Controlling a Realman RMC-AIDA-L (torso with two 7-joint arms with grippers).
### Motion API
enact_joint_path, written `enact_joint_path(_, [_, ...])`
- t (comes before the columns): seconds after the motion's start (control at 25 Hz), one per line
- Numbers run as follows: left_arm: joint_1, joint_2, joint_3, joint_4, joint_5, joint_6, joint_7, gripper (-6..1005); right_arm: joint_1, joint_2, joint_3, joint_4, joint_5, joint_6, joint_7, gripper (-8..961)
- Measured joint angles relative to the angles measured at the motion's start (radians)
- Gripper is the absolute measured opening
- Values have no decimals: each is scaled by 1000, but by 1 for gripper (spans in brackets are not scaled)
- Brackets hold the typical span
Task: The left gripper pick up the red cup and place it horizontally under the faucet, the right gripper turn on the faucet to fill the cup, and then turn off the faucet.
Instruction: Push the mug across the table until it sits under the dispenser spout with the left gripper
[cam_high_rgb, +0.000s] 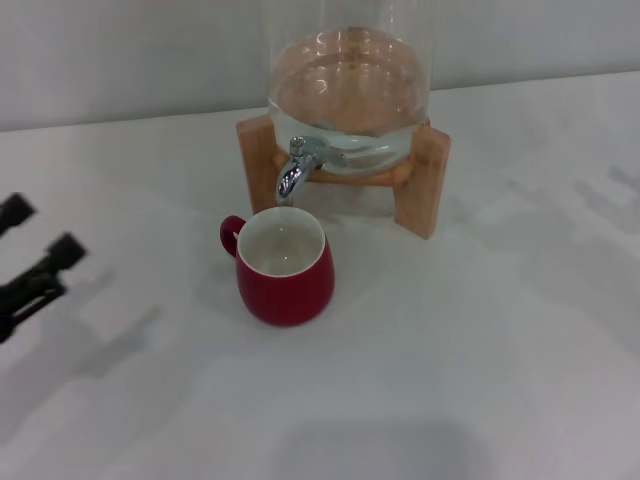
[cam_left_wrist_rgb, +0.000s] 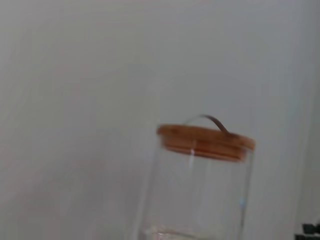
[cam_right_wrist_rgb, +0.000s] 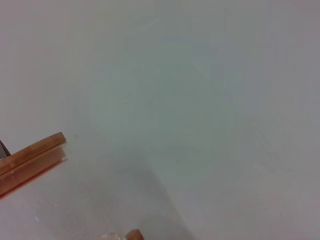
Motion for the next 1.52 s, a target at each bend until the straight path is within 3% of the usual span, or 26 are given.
enact_joint_path(0.24, [-44,0,107,-23,0,55,-4,882,0,0,1,1,0,-5,-1,765])
enact_joint_path(0.28, [-69,-1,176,-30,-2,91,-10,882,0,0,7,1,0,-6,-1,765])
enact_joint_path(0.6, [-107,-2,414,-9,-11,172,-31,881,1,-4,14,1,0,-20,-4,766])
enact_joint_path(1.08, [-100,-3,531,20,-48,168,-27,881,5,-6,27,3,0,-35,-10,765])
enact_joint_path(1.52, [-94,1,538,20,-40,186,-73,881,12,-6,26,3,0,-43,-10,766])
